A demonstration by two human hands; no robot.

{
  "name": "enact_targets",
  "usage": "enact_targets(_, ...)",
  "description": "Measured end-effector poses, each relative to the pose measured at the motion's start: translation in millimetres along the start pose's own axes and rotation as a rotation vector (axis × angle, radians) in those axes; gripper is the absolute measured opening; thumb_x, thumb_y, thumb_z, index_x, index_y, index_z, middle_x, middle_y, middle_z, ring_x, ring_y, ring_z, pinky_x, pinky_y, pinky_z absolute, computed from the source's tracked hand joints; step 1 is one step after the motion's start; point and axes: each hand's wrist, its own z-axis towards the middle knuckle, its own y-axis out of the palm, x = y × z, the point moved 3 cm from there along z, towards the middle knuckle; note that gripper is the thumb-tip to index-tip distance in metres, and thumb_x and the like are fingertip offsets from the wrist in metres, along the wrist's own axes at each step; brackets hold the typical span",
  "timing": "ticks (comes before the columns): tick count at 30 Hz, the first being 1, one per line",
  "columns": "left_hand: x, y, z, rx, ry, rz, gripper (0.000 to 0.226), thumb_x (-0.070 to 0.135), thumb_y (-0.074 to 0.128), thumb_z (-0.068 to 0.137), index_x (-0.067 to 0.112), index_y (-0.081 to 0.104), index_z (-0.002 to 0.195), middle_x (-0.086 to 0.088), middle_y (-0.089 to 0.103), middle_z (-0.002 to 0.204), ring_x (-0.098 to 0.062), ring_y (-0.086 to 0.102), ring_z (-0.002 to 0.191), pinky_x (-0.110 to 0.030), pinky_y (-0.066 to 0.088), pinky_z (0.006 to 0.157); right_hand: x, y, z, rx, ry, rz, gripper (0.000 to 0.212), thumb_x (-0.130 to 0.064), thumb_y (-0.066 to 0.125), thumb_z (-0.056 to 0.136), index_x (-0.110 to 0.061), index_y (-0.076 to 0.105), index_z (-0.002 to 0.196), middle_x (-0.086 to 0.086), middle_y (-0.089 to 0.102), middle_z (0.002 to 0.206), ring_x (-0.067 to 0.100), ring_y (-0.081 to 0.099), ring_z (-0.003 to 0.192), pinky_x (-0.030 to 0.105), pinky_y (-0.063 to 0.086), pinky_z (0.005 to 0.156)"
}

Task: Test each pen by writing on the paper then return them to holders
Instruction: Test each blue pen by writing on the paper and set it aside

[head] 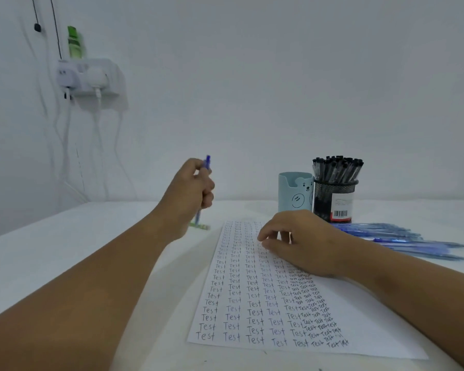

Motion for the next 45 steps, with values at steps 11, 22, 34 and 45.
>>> enact_targets(11, 4, 25, -16, -0.001, -0.263, -0.847, 0.021, 0.031, 0.038, 0.075, 0.017, 0.034, 0.059, 0.003, 0.016, 0.054, -0.014, 0.013, 0.045, -0.024, 0.022, 0.051, 14, -3, 1, 0.091, 0.051, 0.120, 0.013, -0.038, 0.064, 0.096, -0.044, 0.068, 0.108, -0.023, 0.063, 0.091, 0.010, 0.059, 0.079, 0.028, 0.054, 0.075)
enact_targets(22, 2, 66, -37, -0.273, -0.250, -0.697, 0.035, 0.034, 0.023, 0.101, 0.013, 0.043, 0.080, -0.021, 0.073, 0.101, -0.040, 0.067, 0.110, -0.049, 0.044, 0.107, 1, -9, 3, 0.211, 0.015, 0.154, 0.013, -0.034, 0.077, 0.088, -0.022, 0.079, 0.084, -0.002, 0.056, 0.055, 0.006, 0.043, 0.050, 0.019, 0.035, 0.053)
enact_targets(34, -37, 53, -40, -0.609, -0.077, 0.969, 0.064, 0.074, 0.067, 0.074, 0.050, 0.051, 0.130, 0.028, 0.040, 0.144, -0.001, 0.035, 0.136, -0.030, 0.030, 0.110, 51, -14, 3, 0.350, 0.572, 0.718, 0.014, -0.007, 0.059, 0.092, -0.001, 0.067, 0.082, 0.011, 0.068, 0.071, 0.016, 0.050, 0.052, 0.025, 0.039, 0.044)
enact_targets(45, -34, 58, -31, -0.692, -0.108, 1.029, 0.060, 0.072, 0.065, 0.077, 0.048, 0.052, 0.131, 0.025, 0.038, 0.147, -0.001, 0.034, 0.138, -0.026, 0.027, 0.110, 59, -3, 15, 0.293, 0.611, 0.405, 0.015, -0.018, 0.060, 0.092, -0.009, 0.071, 0.089, 0.001, 0.072, 0.083, 0.011, 0.057, 0.069, 0.024, 0.042, 0.057)
